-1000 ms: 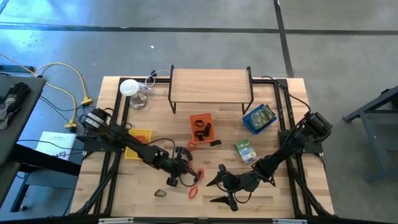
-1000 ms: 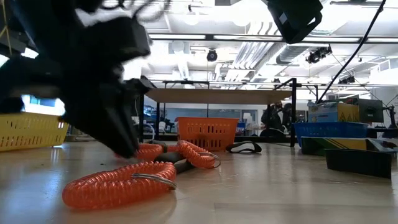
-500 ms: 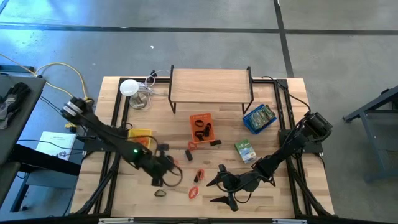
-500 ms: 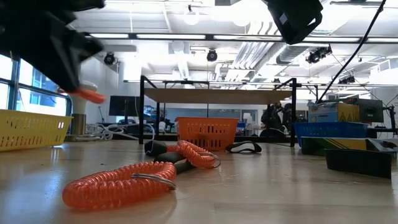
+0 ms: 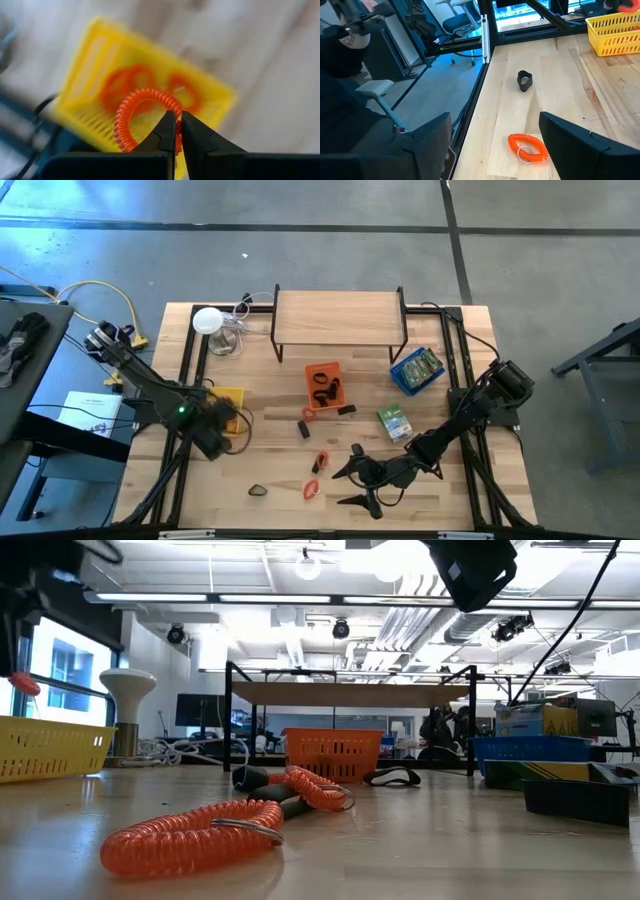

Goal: Pick & Place Office Desk Supplies
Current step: Put the orange spring key chain into the yellow bin

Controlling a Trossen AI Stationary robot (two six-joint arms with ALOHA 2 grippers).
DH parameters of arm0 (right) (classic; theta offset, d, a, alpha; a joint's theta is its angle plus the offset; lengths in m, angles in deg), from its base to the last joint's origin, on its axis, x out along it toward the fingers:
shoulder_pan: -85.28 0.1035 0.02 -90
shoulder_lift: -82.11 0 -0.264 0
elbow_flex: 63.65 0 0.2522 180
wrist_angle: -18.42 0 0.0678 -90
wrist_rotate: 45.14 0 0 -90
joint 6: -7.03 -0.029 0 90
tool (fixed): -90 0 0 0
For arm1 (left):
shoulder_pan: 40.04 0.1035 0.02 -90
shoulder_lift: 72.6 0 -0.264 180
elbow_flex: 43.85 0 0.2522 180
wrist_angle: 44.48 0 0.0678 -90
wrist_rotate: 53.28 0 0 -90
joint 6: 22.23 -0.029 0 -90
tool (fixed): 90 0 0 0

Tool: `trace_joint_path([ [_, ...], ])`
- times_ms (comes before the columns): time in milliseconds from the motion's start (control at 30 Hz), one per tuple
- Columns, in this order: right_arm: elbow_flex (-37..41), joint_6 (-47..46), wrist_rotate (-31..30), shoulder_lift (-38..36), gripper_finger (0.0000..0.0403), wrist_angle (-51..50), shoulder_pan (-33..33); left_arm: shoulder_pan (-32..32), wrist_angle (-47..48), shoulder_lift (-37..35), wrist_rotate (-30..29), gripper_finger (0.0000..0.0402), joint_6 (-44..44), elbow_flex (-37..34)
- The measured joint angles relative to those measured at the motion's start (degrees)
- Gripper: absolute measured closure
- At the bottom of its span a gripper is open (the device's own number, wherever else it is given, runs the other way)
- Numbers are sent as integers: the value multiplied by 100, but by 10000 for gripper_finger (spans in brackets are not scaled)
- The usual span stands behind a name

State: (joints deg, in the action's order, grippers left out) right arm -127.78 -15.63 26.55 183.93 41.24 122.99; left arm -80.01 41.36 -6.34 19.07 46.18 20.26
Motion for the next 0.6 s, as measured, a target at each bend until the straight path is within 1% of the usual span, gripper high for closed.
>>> trace_joint_path([
  [67,-1,-1,0,0,113,0,0,2,463,0,-2,394,497,0],
  [133,-2,-1,0,0,113,4,0,10,707,0,-7,394,733,-5],
  [300,0,-1,0,0,113,4,0,97,701,22,223,394,415,-88],
  [433,-2,-1,2,0,113,2,0,212,696,79,234,391,246,-120],
  [600,-2,-1,1,0,113,2,0,278,545,206,236,360,247,-149],
])
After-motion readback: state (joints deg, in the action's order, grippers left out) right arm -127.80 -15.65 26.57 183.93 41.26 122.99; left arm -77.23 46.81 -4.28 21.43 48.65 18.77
